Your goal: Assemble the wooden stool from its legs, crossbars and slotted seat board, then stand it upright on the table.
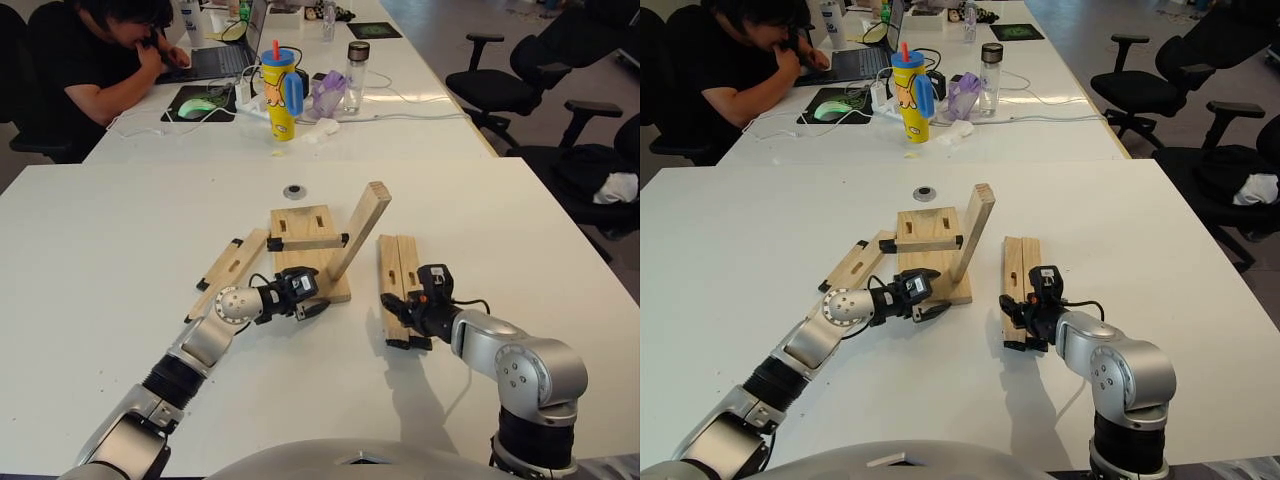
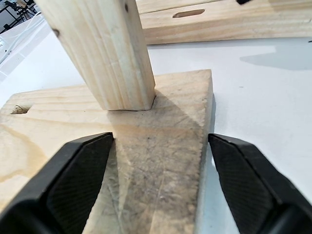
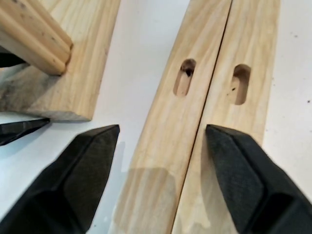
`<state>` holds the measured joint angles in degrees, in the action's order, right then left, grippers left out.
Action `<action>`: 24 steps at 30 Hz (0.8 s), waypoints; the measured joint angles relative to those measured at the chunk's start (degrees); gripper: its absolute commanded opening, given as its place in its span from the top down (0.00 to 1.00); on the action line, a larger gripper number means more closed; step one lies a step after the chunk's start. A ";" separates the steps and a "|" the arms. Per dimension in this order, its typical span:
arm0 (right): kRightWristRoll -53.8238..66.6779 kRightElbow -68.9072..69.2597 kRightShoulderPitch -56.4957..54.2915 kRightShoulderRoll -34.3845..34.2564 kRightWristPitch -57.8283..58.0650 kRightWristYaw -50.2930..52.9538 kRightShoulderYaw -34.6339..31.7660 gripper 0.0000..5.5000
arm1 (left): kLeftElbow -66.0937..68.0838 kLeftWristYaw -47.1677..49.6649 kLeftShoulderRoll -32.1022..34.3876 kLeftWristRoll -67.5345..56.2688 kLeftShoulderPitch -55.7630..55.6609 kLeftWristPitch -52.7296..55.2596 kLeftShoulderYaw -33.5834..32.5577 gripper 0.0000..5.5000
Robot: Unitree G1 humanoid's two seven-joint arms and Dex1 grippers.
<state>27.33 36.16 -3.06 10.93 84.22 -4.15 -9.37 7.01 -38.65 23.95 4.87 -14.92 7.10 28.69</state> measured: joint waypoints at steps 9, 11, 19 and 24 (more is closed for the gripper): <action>-2.46 -1.86 -3.49 -2.12 3.72 0.97 1.04 0.40 | 0.01 0.09 -0.50 0.51 -0.01 0.19 0.06 0.35; -4.42 -2.59 -4.60 -0.79 4.91 1.79 3.95 0.40 | 0.01 0.13 -0.83 0.82 -0.02 0.29 0.11 0.35; -9.64 -7.98 -5.67 0.64 2.03 3.39 9.33 0.40 | 0.65 0.63 -1.84 1.78 -0.49 0.75 0.62 0.35; -11.34 -10.25 -5.53 0.64 -2.18 3.40 11.55 0.52 | 3.62 2.92 -3.44 4.15 -2.86 0.43 2.17 0.35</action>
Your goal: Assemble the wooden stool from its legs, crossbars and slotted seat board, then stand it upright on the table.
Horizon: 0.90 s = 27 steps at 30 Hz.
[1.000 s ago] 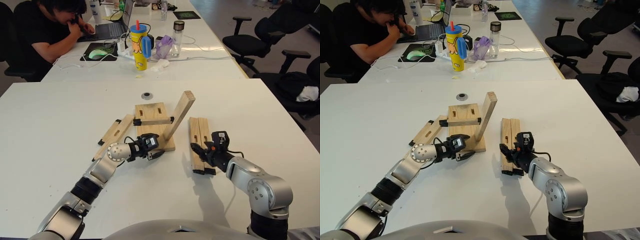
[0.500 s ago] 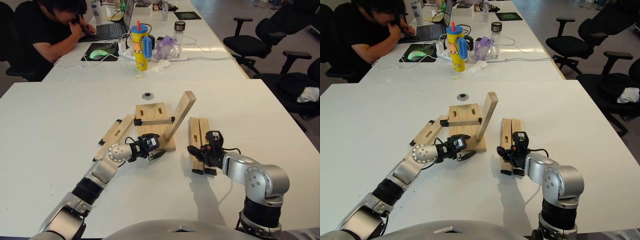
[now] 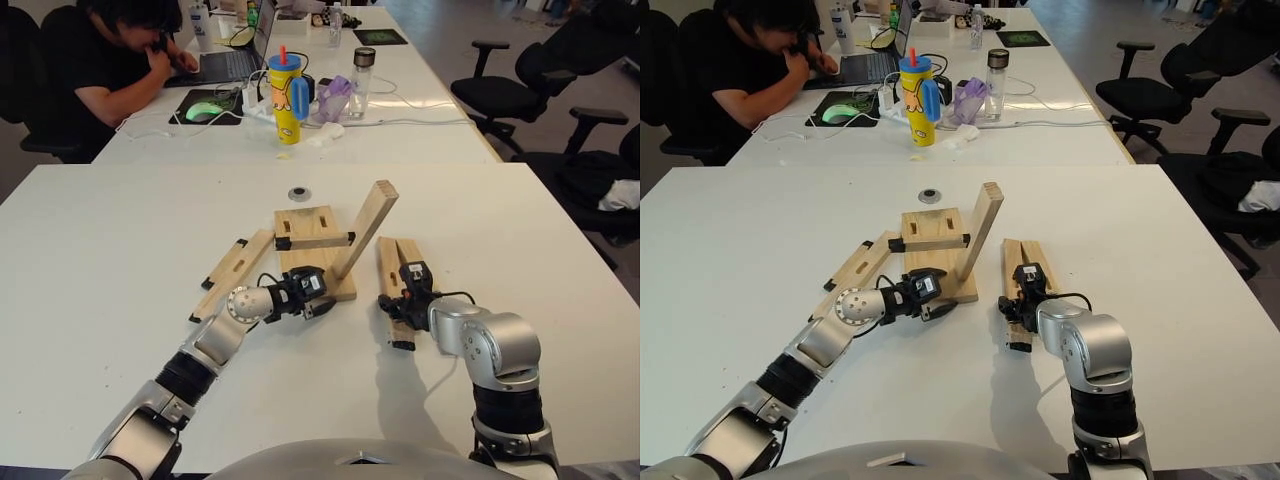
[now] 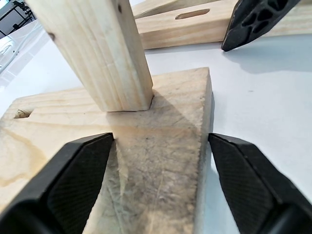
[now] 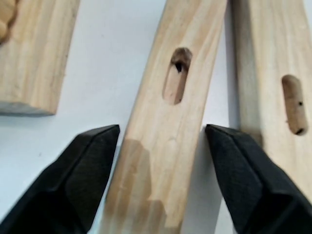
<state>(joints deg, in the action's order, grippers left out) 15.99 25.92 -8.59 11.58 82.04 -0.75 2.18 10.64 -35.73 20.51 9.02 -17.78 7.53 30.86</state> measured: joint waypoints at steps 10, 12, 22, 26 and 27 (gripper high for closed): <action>-1.23 -1.51 0.91 -5.27 -13.88 -0.01 -5.28 0.63 | -2.83 1.42 4.43 4.01 1.25 -5.42 -0.02 0.35; -1.43 -1.55 0.24 -6.07 -16.66 0.25 -7.32 0.63 | -5.07 1.71 7.27 5.03 3.05 -8.21 -1.05 0.35; -0.74 -6.93 -5.79 -2.31 -36.12 -6.78 -11.95 0.63 | -25.89 -9.53 15.16 -8.12 15.03 -6.64 -5.87 0.35; 11.87 -8.05 -7.14 -2.29 -43.07 -16.63 -19.78 0.63 | -35.43 -14.71 17.01 -23.28 16.98 8.89 -10.49 0.35; 15.43 -8.03 -7.91 -2.27 -43.91 -18.94 -21.75 0.63 | -37.13 -15.30 17.09 -27.88 16.81 12.72 -12.59 0.35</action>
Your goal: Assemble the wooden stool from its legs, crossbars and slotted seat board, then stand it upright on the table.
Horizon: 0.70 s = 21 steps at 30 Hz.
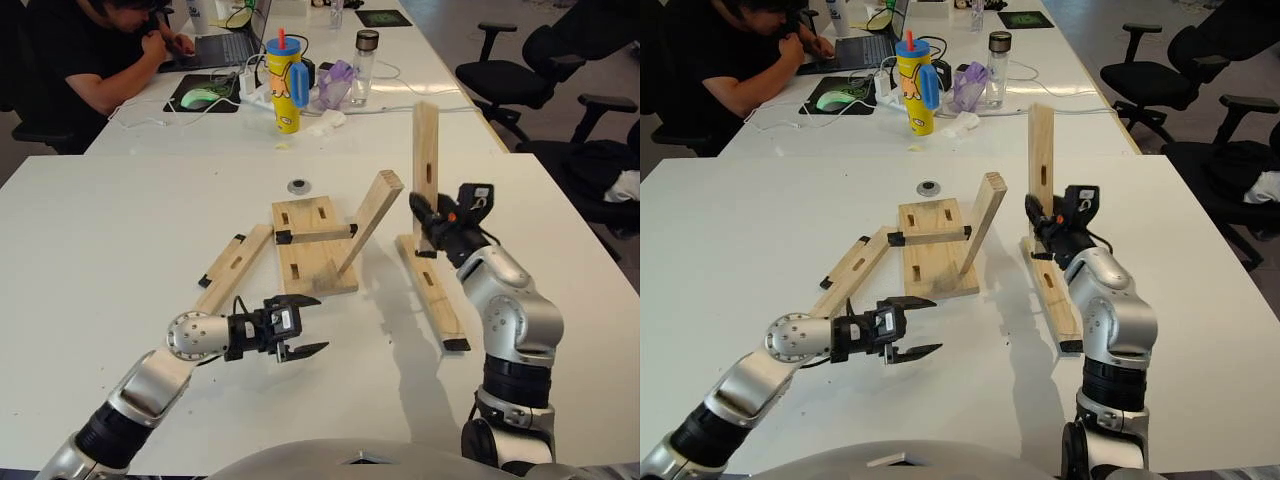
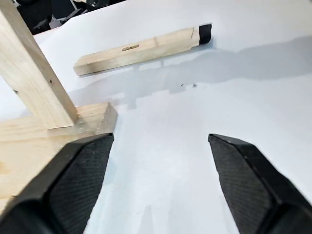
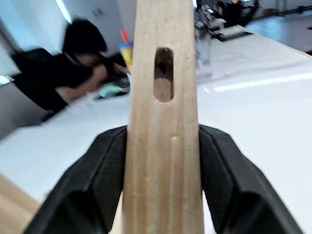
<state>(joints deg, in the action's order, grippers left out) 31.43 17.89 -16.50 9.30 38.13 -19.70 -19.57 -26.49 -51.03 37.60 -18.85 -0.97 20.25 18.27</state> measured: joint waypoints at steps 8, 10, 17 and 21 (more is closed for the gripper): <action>36.23 0.06 -5.44 10.72 11.37 -16.45 -8.76 0.63 | -4.58 -0.13 -0.26 -23.35 -3.58 15.10 -11.23 0.35; 44.86 2.71 -4.04 17.35 17.60 -23.51 -7.97 0.63 | -5.65 1.22 -0.55 -31.64 -5.77 19.57 -15.18 0.35; 39.98 8.57 7.66 23.49 19.70 -35.78 4.41 0.63 | -1.62 9.47 -2.01 -54.78 -12.37 29.40 -23.18 0.35; 34.94 8.58 9.40 25.40 16.27 -40.42 7.51 0.63 | 1.26 15.44 -2.33 -67.52 -16.30 31.83 -25.87 0.35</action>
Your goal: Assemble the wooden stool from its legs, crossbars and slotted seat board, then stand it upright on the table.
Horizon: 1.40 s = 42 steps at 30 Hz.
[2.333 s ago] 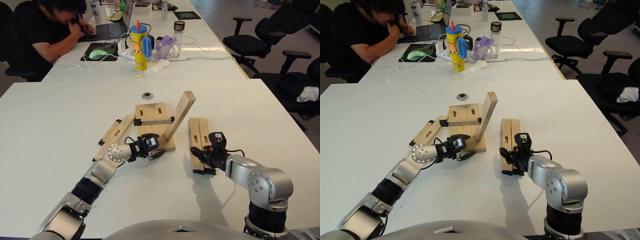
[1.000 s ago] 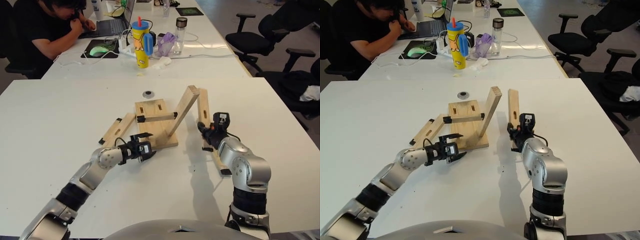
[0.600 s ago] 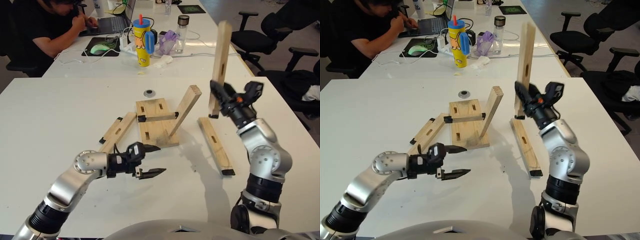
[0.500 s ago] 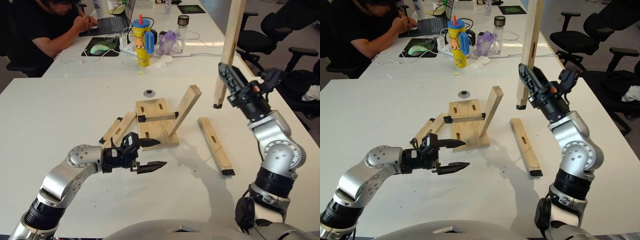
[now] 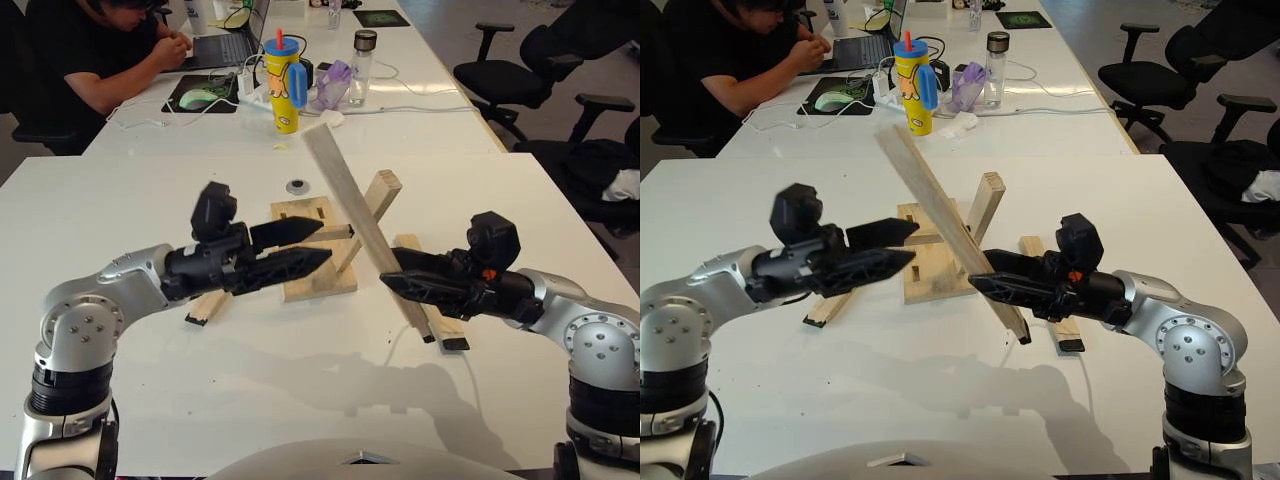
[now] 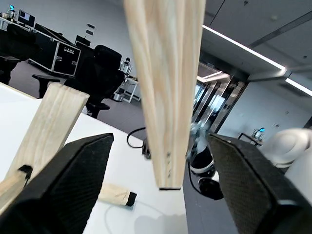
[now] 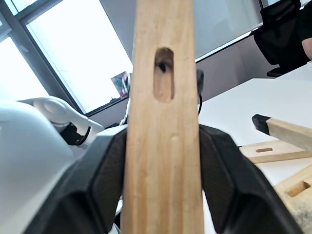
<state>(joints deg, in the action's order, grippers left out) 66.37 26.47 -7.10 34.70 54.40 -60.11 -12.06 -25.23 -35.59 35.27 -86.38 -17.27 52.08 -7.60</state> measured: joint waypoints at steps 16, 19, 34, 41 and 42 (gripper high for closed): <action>-2.47 0.02 3.24 3.05 -3.15 -5.73 3.57 0.63 | -0.49 5.26 0.69 -6.08 -2.62 3.19 2.33 0.50; -2.48 0.29 3.88 3.78 -3.27 -5.89 3.73 0.63 | -0.42 5.18 0.73 -5.86 -2.63 3.59 2.52 0.59; -2.30 -2.56 3.75 5.77 -2.00 -5.27 5.09 0.35 | -0.35 2.07 4.32 -0.62 0.21 4.78 0.63 0.63; -16.31 -3.76 3.78 3.97 -10.08 0.04 11.58 0.34 | 3.81 -2.91 10.23 6.35 7.44 3.84 -7.42 0.63; -20.30 -3.73 3.91 2.87 -12.79 1.73 14.04 0.34 | 4.80 -4.73 11.24 8.37 8.46 3.55 -8.34 0.63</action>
<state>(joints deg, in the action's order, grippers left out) 46.07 22.73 -3.19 37.58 41.61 -58.38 1.98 -20.43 -40.32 46.51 -78.00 -8.81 55.63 -15.93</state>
